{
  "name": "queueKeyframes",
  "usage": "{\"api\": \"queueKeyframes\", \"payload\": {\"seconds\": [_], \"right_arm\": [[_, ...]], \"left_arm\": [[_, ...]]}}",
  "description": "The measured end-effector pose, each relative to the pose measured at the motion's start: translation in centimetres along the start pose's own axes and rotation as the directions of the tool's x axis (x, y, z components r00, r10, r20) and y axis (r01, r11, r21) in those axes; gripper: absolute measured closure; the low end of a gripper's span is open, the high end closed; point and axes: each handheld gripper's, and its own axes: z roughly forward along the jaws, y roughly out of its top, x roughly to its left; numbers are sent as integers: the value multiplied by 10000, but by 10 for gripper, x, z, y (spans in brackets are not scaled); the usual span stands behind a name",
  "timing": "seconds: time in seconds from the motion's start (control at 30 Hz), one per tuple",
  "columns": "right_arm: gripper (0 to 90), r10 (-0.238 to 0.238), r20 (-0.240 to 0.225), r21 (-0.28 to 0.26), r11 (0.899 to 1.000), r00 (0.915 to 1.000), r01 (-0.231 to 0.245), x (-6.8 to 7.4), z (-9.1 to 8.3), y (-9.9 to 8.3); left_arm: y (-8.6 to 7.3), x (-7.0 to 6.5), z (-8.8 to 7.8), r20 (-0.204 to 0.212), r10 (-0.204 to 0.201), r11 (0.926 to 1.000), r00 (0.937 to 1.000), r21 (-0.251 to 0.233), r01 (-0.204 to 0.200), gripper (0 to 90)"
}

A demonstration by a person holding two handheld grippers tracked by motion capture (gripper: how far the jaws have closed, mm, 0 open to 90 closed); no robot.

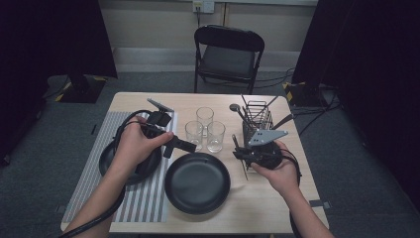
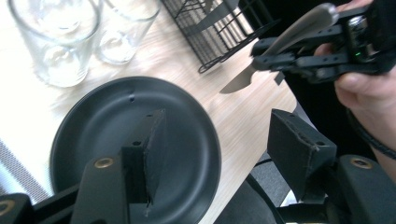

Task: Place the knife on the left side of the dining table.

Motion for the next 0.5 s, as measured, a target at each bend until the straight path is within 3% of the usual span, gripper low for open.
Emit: {"api": "queueKeyframes", "payload": {"seconds": [0.03,0.17,0.27,0.33,0.4,0.5], "right_arm": [[811,-5,7,23,10000,10000,5,0,0,0],[811,-38,-40,48,10000,10000,39,1,2,1],[811,-87,-19,116,9999,10000,88,3,2,2],[811,-97,-40,112,9999,9999,97,3,3,2],[811,-105,-47,126,9999,9999,105,4,3,3],[811,-186,-69,131,9997,9998,187,5,4,3]], "left_arm": [[1,-3,1,44,-161,9998,9999,-104,161,384],[5,-6,4,81,63,10000,9999,68,-64,385],[7,-11,6,220,-90,10000,9997,-20,90,385],[9,-13,6,175,139,9998,9998,114,-141,385],[11,-18,9,197,-98,9999,9998,-34,99,386],[13,-20,11,262,69,10000,9996,38,-70,387]]}}
